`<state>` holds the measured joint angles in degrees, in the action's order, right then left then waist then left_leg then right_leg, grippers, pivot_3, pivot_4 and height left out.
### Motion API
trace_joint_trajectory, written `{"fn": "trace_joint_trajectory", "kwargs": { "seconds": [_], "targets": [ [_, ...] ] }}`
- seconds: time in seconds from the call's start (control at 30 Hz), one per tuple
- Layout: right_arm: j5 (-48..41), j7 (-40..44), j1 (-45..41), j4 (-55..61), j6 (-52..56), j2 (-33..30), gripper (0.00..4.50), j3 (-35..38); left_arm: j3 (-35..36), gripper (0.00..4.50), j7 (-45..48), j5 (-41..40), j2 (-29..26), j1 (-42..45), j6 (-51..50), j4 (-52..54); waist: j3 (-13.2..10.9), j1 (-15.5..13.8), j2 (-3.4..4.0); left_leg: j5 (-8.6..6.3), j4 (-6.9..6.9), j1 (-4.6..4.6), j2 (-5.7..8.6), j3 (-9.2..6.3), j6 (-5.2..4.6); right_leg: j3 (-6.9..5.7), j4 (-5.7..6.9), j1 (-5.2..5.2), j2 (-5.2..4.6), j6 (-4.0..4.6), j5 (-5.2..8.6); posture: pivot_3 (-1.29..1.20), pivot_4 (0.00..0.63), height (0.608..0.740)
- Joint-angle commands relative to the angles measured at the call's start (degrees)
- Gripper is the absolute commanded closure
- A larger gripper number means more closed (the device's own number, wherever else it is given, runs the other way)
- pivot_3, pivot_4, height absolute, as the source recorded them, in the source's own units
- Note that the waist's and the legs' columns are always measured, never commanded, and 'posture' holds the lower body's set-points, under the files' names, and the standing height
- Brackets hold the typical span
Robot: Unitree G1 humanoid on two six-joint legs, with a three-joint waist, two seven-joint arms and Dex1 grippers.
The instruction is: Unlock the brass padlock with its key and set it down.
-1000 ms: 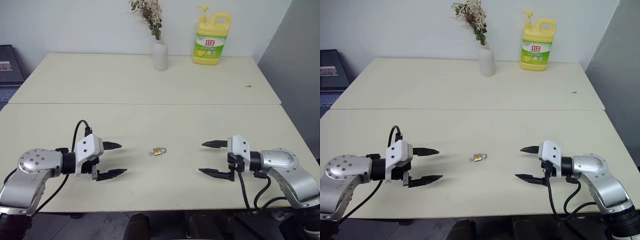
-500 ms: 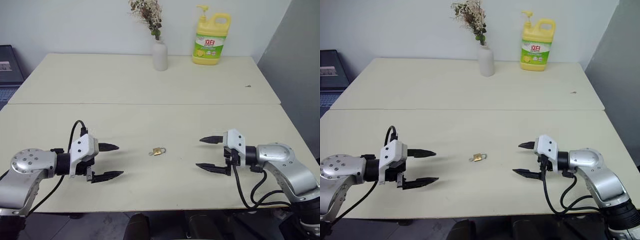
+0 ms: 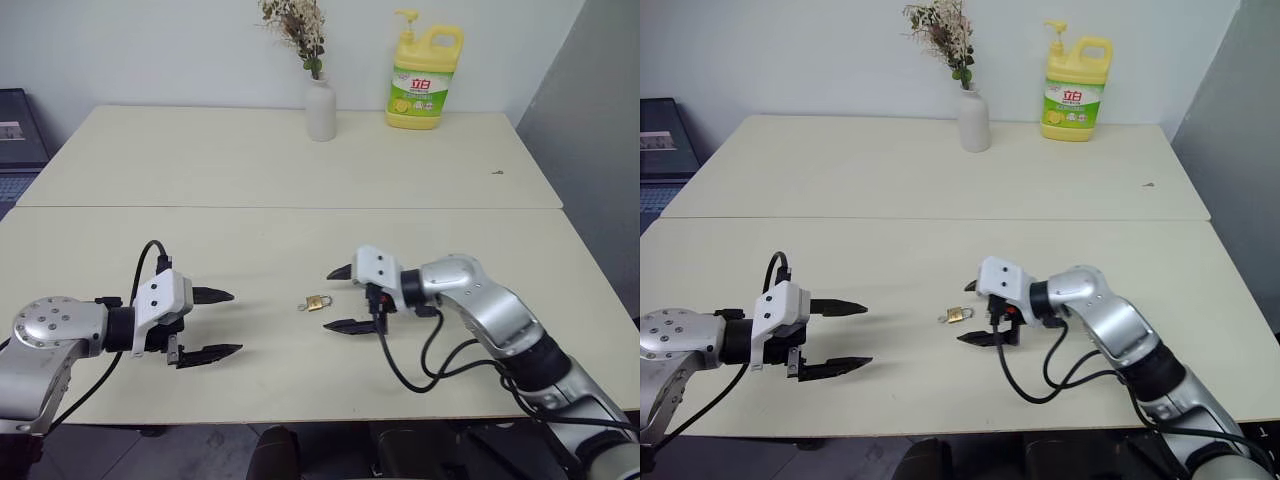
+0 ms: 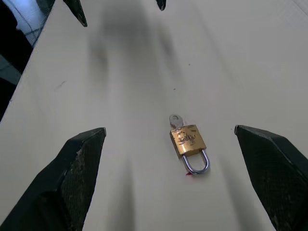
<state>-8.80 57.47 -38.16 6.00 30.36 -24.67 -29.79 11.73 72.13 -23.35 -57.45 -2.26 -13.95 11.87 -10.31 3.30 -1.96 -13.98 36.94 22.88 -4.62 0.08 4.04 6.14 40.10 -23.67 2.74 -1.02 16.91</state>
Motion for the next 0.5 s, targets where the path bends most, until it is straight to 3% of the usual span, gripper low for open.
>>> {"fn": "trace_joint_trajectory", "kwargs": {
  "seconds": [0.03,0.5],
  "targets": [
    [2.7,1.3,-2.7,-3.5,-2.2,1.1,0.00,-1.9,1.3,0.01,0.4,0.0,-1.0,-0.7,0.8,2.8,0.0,0.0,0.00,0.00,0.00,0.01,-0.01,-0.01,0.00,-0.02,0.00,0.00,0.00,0.02,0.00,0.00,0.150,0.740],
    [8.7,4.4,-10.0,-21.1,-7.8,8.8,0.00,-4.4,-0.6,0.01,0.2,0.4,-0.8,1.2,1.1,2.9,0.0,0.0,0.01,0.00,0.01,0.05,-0.01,-0.05,0.00,-0.12,0.41,-0.18,0.00,0.24,0.10,0.00,0.150,0.740]
  ]
}}
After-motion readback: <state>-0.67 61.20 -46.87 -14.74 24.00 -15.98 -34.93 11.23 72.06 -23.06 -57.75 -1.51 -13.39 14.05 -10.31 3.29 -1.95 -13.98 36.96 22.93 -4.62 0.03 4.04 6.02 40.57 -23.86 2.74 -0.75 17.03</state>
